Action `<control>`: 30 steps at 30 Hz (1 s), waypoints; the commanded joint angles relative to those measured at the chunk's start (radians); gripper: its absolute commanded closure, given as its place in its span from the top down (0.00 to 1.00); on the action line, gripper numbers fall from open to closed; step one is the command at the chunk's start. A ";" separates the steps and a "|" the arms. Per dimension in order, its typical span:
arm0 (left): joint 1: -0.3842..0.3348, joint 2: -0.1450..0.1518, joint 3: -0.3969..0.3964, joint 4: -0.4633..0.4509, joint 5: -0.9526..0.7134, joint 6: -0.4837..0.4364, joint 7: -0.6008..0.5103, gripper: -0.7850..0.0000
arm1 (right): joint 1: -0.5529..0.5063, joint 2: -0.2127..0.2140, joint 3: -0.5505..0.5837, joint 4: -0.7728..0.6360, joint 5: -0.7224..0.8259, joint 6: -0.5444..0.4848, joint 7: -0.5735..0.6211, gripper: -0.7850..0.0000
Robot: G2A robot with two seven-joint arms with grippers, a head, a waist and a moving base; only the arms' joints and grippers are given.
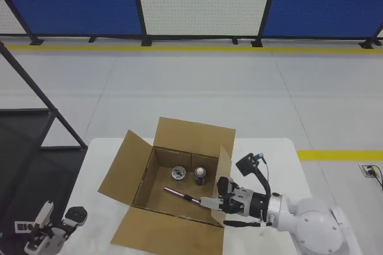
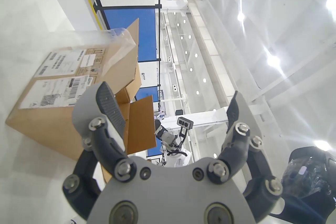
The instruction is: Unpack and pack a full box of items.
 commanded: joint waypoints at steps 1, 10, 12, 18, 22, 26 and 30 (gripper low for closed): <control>0.000 0.000 0.000 0.000 0.000 0.000 0.000 1.00 | 0.000 0.000 0.000 0.000 -0.002 0.001 0.000 1.00; -0.045 0.004 0.006 0.010 0.033 0.045 0.042 1.00 | -0.002 0.001 -0.041 0.025 -0.007 0.010 -0.001 1.00; -0.068 0.005 0.010 0.009 0.041 0.056 0.053 1.00 | 0.018 0.001 -0.061 0.048 -0.003 0.023 0.006 1.00; -0.138 0.014 0.027 0.021 0.114 0.091 0.056 1.00 | 0.066 0.000 -0.110 0.109 0.022 0.041 0.008 1.00; -0.172 0.018 0.067 0.040 0.276 0.043 0.091 1.00 | 0.080 0.000 -0.126 0.133 0.026 0.050 -0.006 1.00; -0.196 0.020 0.088 0.056 0.292 0.048 0.086 1.00 | 0.078 0.004 -0.127 0.142 0.036 0.050 -0.017 1.00; -0.205 0.024 0.097 0.059 0.295 0.051 0.051 1.00 | 0.068 0.009 -0.120 0.138 0.044 0.045 -0.022 1.00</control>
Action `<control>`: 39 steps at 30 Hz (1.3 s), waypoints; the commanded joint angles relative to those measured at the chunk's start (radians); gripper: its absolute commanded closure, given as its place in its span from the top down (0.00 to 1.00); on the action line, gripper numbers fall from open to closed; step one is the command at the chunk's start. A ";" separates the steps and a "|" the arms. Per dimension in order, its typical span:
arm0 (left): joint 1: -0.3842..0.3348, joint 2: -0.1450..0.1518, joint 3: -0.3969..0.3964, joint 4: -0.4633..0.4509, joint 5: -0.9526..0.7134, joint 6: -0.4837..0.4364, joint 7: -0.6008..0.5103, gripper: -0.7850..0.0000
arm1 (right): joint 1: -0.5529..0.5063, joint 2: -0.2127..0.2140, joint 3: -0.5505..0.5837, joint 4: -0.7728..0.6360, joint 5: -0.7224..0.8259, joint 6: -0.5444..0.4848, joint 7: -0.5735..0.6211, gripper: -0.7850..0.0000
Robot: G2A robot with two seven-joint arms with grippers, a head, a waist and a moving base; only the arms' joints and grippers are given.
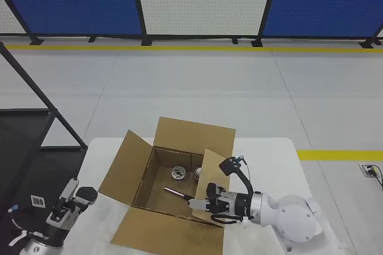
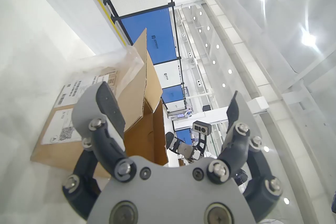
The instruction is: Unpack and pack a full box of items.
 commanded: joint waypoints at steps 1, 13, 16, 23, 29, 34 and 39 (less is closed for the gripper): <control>-0.003 0.002 0.006 0.001 0.004 -0.001 -0.016 1.00 | -0.004 0.003 0.003 -0.003 0.003 -0.001 -0.001 1.00; -0.028 0.007 0.056 -0.029 -0.005 -0.006 -0.051 1.00 | -0.003 0.013 -0.009 -0.014 0.006 0.009 -0.005 1.00; -0.036 0.011 0.069 -0.041 0.001 0.008 -0.075 1.00 | 0.001 0.014 -0.017 -0.015 -0.012 0.022 -0.022 1.00; -0.069 0.017 0.123 -0.045 0.043 0.056 -0.114 1.00 | 0.021 0.008 -0.075 0.007 -0.064 0.090 -0.100 1.00; -0.106 0.021 0.186 -0.036 0.113 0.099 -0.120 1.00 | 0.039 0.005 -0.094 0.029 -0.087 0.124 -0.112 1.00; -0.129 0.025 0.225 -0.029 0.147 0.143 -0.125 1.00 | 0.039 0.005 -0.094 0.029 -0.087 0.124 -0.112 1.00; -0.150 0.028 0.266 -0.025 0.199 0.177 -0.135 1.00 | 0.029 0.005 -0.098 0.028 -0.088 0.117 -0.126 1.00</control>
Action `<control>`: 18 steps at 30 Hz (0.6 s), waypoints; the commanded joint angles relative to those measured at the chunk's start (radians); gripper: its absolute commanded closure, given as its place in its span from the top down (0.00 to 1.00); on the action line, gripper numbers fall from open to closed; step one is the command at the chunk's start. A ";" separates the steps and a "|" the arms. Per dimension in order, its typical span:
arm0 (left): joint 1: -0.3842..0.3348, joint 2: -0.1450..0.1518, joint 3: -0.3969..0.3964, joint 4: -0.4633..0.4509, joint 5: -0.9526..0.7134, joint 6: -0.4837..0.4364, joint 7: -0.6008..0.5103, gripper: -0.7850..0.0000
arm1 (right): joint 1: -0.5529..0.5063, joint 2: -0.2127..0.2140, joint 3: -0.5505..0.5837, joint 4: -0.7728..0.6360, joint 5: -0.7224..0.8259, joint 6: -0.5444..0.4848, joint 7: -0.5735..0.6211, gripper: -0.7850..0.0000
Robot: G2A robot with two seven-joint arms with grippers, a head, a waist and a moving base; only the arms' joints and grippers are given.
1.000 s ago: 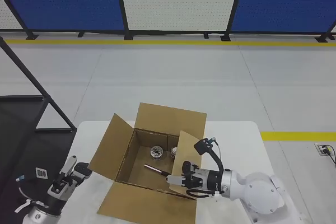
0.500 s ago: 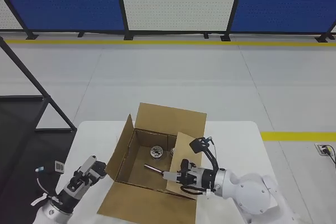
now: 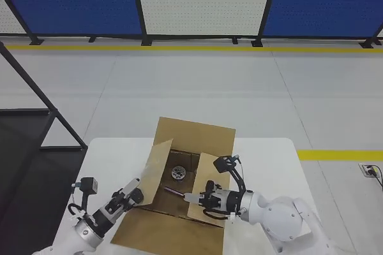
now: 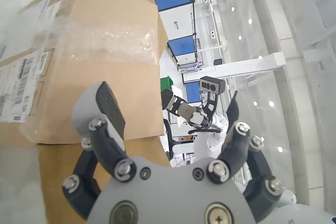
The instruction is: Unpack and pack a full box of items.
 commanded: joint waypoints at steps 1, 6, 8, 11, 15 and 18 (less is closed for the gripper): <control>-0.007 0.001 0.017 0.002 0.018 0.014 -0.002 1.00 | -0.011 0.000 -0.009 0.001 -0.002 -0.013 -0.017 1.00; -0.030 0.004 0.060 0.014 0.064 0.046 -0.003 1.00 | 0.006 -0.005 -0.043 0.028 0.001 -0.030 -0.033 1.00; -0.037 0.005 0.074 0.017 0.080 0.059 -0.002 1.00 | 0.016 -0.007 -0.053 0.039 0.006 -0.033 -0.035 1.00; -0.041 0.006 0.090 0.020 0.091 0.068 0.001 1.00 | 0.030 -0.009 -0.064 0.053 0.013 -0.039 -0.036 1.00; -0.049 0.007 0.106 0.025 0.104 0.080 0.007 1.00 | 0.044 -0.012 -0.080 0.069 0.020 -0.044 -0.039 1.00; -0.055 0.008 0.116 0.029 0.114 0.092 0.008 1.00 | 0.053 -0.014 -0.091 0.078 0.021 -0.044 -0.042 1.00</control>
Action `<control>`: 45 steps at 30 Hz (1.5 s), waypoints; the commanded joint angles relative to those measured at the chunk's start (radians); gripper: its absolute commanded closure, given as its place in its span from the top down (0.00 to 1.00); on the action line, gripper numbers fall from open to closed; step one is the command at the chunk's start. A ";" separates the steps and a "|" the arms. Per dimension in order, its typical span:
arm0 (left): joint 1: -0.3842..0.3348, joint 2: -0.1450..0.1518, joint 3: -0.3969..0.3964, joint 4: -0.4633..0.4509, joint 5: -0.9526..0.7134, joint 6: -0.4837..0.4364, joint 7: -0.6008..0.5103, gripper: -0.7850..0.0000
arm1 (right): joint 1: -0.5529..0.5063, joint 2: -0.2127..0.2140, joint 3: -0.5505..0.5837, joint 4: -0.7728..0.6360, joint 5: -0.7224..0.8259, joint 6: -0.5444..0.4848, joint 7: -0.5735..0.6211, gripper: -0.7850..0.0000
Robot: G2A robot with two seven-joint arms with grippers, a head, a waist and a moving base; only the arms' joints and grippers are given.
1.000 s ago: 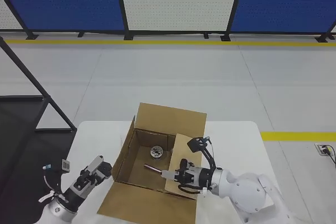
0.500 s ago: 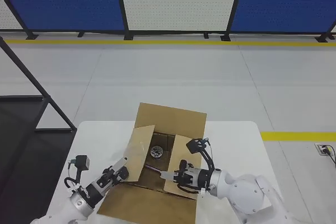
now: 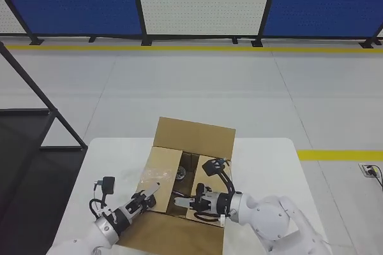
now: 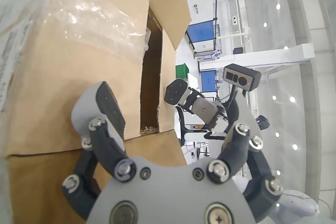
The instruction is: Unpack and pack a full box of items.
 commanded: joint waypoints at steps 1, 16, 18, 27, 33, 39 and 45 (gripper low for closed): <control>-0.003 0.001 0.005 0.002 0.004 0.006 0.001 1.00 | 0.004 -0.001 -0.005 0.004 0.001 0.001 0.000 1.00; -0.017 0.010 0.022 0.028 0.022 0.037 -0.006 1.00 | 0.046 -0.007 -0.043 0.058 0.008 0.031 0.041 1.00; -0.018 0.011 0.023 0.029 0.024 0.040 -0.007 1.00 | 0.049 -0.007 -0.046 0.060 0.010 0.033 0.041 1.00; -0.018 0.014 0.028 0.022 0.016 0.047 0.011 1.00 | 0.051 -0.008 -0.051 0.061 0.011 0.037 0.038 1.00; -0.014 0.013 0.021 0.002 -0.024 0.048 0.046 1.00 | 0.049 -0.007 -0.050 0.059 0.011 0.033 0.032 1.00; -0.009 0.012 0.003 -0.009 -0.108 0.068 0.072 1.00 | 0.035 -0.004 -0.037 0.050 0.015 0.023 0.012 1.00; -0.017 0.014 -0.001 -0.004 -0.124 0.106 0.084 1.00 | 0.018 0.000 -0.018 0.036 0.016 0.012 0.000 1.00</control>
